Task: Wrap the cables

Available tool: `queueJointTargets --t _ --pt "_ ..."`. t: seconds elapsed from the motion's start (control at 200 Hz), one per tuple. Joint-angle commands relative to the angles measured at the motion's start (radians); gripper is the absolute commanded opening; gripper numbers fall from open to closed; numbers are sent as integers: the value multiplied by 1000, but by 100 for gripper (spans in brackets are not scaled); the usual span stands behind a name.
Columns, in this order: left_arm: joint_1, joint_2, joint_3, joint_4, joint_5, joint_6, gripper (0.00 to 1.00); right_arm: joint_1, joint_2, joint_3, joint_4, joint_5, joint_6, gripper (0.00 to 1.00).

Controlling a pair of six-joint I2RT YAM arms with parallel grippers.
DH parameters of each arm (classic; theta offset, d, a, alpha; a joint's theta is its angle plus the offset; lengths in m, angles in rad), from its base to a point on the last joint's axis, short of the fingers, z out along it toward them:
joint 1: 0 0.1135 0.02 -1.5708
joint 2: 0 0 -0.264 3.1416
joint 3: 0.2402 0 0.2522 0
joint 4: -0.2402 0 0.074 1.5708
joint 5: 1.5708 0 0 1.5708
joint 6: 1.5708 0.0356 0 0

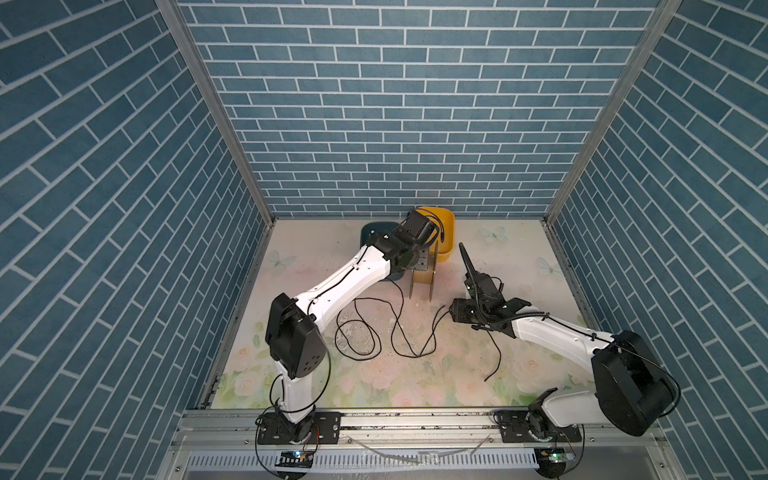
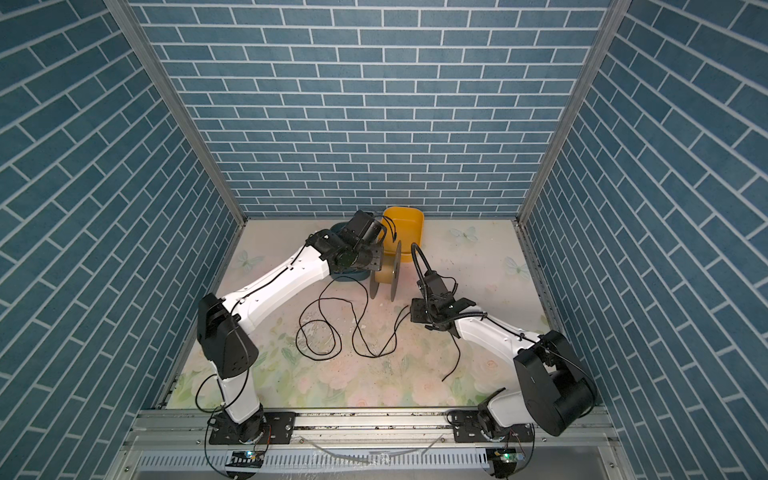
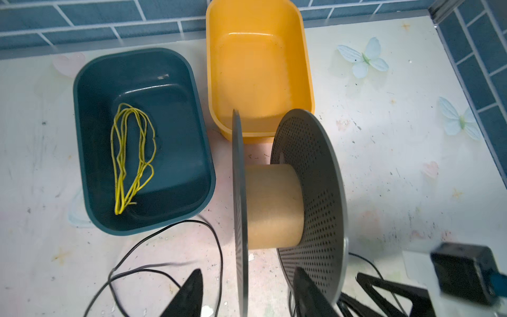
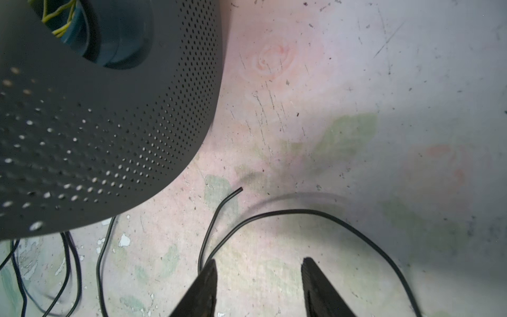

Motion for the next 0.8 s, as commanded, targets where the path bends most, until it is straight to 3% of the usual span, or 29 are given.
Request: queueJointTargets --t 0.0,0.105,0.34,0.795 --pt "-17 -78 -59 -24 5 52 59 0 0 14 33 -19 26 50" --pt "-21 -128 -105 -58 16 77 61 3 5 12 34 -40 28 50" --pt "-20 -270 -296 -28 73 98 61 59 -3 4 5 -48 59 37" --pt "-19 -394 -440 3 90 94 60 225 14 -67 -3 -76 241 38"
